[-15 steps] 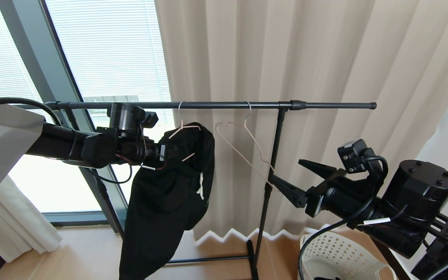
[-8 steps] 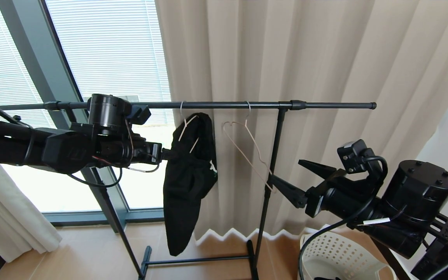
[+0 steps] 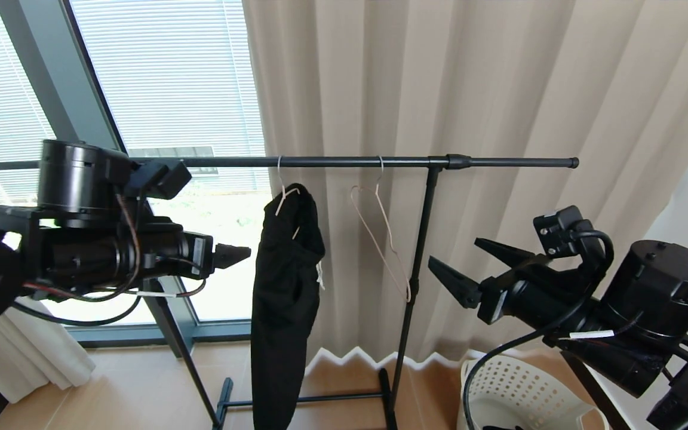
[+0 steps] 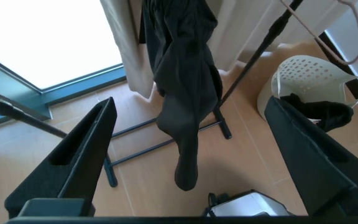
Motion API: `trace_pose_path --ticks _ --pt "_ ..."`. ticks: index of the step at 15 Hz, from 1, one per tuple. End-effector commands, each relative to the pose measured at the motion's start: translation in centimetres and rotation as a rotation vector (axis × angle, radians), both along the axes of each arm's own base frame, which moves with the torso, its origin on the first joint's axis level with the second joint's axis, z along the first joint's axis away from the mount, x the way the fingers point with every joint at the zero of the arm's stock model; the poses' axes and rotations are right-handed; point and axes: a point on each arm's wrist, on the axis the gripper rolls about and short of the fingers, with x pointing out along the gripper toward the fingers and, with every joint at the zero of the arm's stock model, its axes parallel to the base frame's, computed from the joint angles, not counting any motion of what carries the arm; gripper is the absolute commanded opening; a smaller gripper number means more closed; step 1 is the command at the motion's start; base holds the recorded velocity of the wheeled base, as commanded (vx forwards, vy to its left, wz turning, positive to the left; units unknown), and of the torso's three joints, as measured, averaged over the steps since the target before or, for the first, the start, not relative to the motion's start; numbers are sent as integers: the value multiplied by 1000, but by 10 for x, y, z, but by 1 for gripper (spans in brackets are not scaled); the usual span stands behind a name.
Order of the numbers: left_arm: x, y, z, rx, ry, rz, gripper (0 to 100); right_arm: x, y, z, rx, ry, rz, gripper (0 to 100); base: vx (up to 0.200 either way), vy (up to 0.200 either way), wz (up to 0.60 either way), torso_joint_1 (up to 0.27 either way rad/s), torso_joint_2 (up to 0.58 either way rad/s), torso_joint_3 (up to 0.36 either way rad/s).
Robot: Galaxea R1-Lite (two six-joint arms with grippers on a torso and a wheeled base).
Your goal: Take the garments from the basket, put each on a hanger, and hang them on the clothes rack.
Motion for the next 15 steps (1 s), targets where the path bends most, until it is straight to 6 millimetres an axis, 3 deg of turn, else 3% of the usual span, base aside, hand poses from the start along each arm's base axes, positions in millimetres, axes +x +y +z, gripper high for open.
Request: trace_pose_path --ticks 1,2,3,4,5,6,13,15 --pt "-58 20 20 -29 -90 12 100 -23 -14 30 24 -48 -53 100 0 0 0 0 0 0" --pt "-78 27 17 -30 -105 21 100 -40 -24 39 -3 -18 -71 100 0 0 0 0 0 0" --pt "-78 27 17 -30 -105 21 100 -40 -24 39 -3 -18 -71 100 0 0 0 0 0 0" --pt "-103 32 15 -42 -125 -1 100 -62 -34 43 -38 21 -85 100 0 0 0 0 0 0" --pt "-116 35 13 -51 -141 -12 100 -72 -38 42 -54 31 -106 100 0 0 0 0 0 0" --pt "-120 35 12 -52 -143 -15 100 -75 -39 40 -63 33 -115 100 0 0 0 0 0 0" --pt "-181 51 -24 -29 -178 -23 100 -128 -64 -2 -148 93 -147 100 0 0 0 0 0 0" --pt "-195 55 -43 -25 -160 -23 100 -143 -76 -18 -177 116 -144 100 0 0 0 0 0 0"
